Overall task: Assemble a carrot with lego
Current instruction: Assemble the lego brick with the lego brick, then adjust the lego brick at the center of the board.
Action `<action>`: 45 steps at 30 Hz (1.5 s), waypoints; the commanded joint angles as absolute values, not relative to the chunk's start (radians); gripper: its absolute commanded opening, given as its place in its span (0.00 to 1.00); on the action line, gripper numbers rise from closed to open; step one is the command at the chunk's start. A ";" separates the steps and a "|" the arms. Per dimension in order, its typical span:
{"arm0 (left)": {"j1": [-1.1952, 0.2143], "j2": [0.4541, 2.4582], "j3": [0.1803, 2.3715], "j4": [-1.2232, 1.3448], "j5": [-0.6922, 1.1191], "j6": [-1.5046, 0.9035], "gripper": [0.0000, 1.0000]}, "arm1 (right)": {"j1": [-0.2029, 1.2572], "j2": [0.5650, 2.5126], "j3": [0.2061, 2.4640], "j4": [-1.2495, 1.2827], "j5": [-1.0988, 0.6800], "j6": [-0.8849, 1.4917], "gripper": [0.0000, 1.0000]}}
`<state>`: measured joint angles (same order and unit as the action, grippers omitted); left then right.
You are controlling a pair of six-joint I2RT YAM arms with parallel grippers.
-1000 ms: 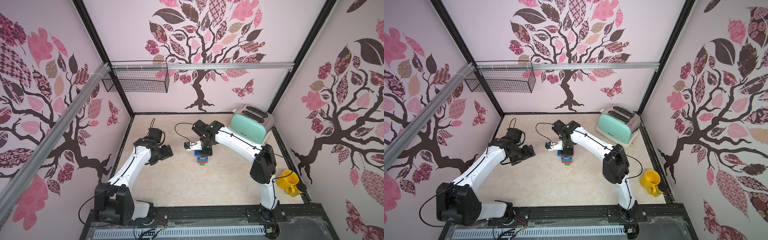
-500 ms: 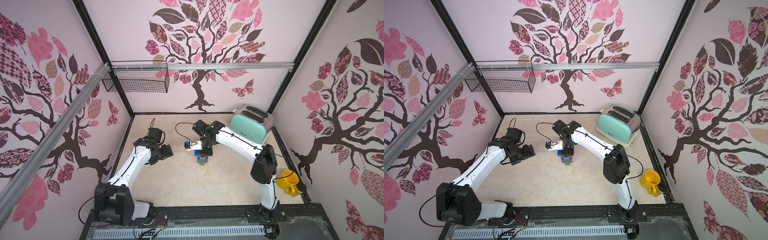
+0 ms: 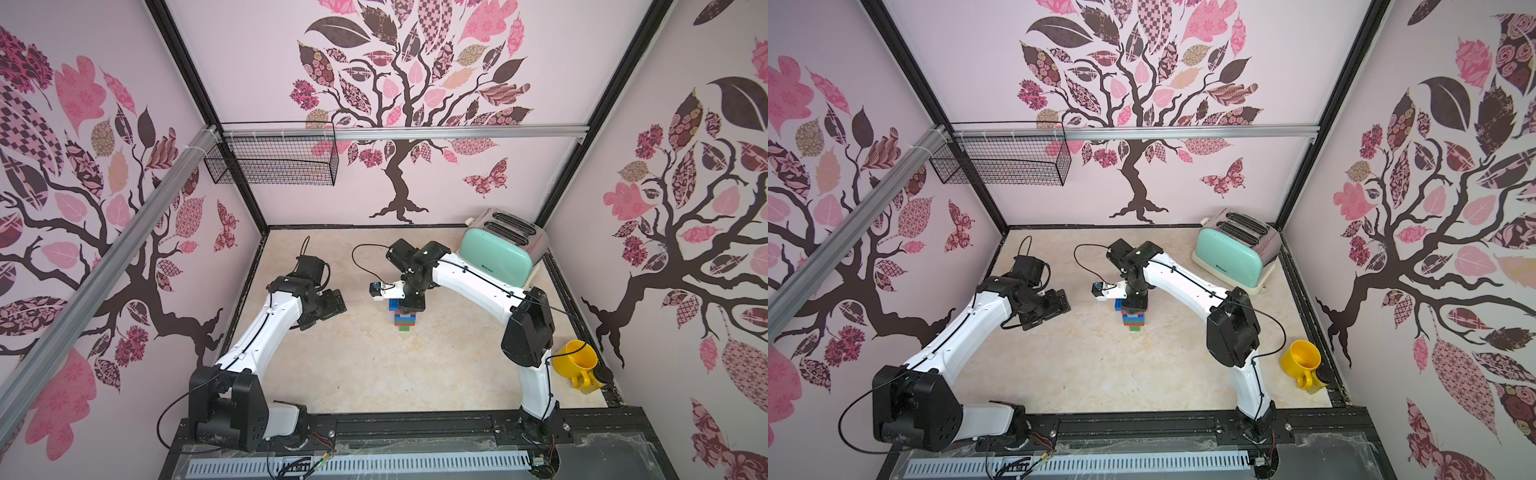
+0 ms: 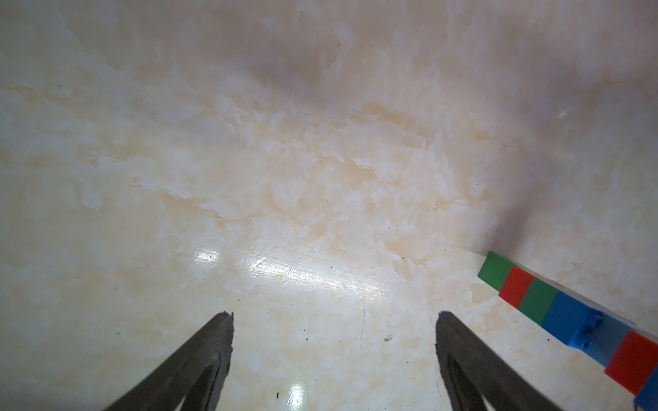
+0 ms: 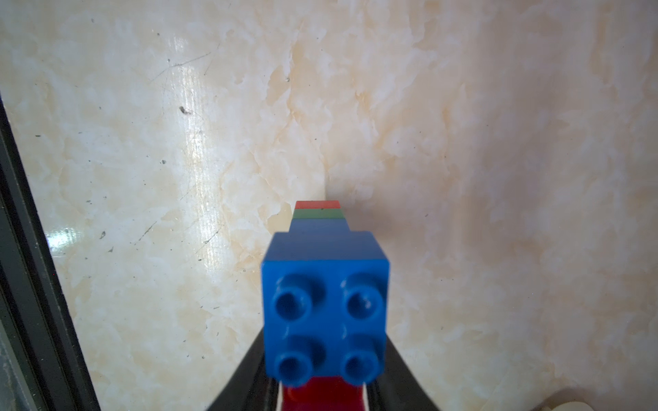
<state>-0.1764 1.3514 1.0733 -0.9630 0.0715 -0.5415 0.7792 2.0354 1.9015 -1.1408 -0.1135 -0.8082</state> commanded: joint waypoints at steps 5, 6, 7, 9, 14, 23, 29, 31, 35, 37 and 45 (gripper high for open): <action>-0.171 1.347 1.103 -0.965 0.059 -0.535 0.92 | 0.770 2.021 1.894 -1.137 -0.134 -0.797 0.46; -0.171 1.348 1.106 -0.966 0.058 -0.534 0.92 | 0.769 2.016 1.893 -1.130 -0.132 -0.793 0.47; -0.171 1.348 1.105 -0.966 0.058 -0.535 0.92 | 0.767 2.012 1.894 -1.123 -0.134 -0.791 0.48; -0.171 1.348 1.107 -0.967 0.058 -0.534 0.92 | 0.764 1.996 1.899 -1.114 -0.144 -0.786 0.52; -0.171 1.347 1.106 -0.968 0.057 -0.534 0.92 | 0.747 1.963 1.932 -1.124 -0.173 -0.773 0.58; -0.171 1.346 1.108 -0.970 0.057 -0.535 0.92 | 0.667 1.820 1.847 -1.083 -0.269 -0.708 0.63; -0.171 1.347 1.121 -0.982 0.047 -0.532 0.92 | 0.521 1.614 1.561 -0.784 -0.373 -0.490 0.71; -0.171 1.349 1.121 -0.982 0.046 -0.533 0.92 | 0.433 1.548 1.457 -0.668 -0.438 -0.368 0.76; -0.170 1.360 1.126 -0.980 0.050 -0.538 0.92 | 0.275 1.456 1.258 -0.516 -0.541 -0.176 1.00; -0.171 1.365 1.129 -0.976 0.051 -0.541 0.92 | 0.242 1.427 1.179 -0.468 -0.567 -0.129 0.99; -0.171 1.378 1.145 -0.978 0.038 -0.545 0.93 | 0.202 1.446 0.976 -0.307 -0.605 0.108 1.00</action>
<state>-0.1761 1.3743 1.1229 -0.9741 0.0532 -0.5465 0.2108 1.4353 1.0107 -0.4156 -0.5545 -0.0513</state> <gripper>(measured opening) 0.928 0.994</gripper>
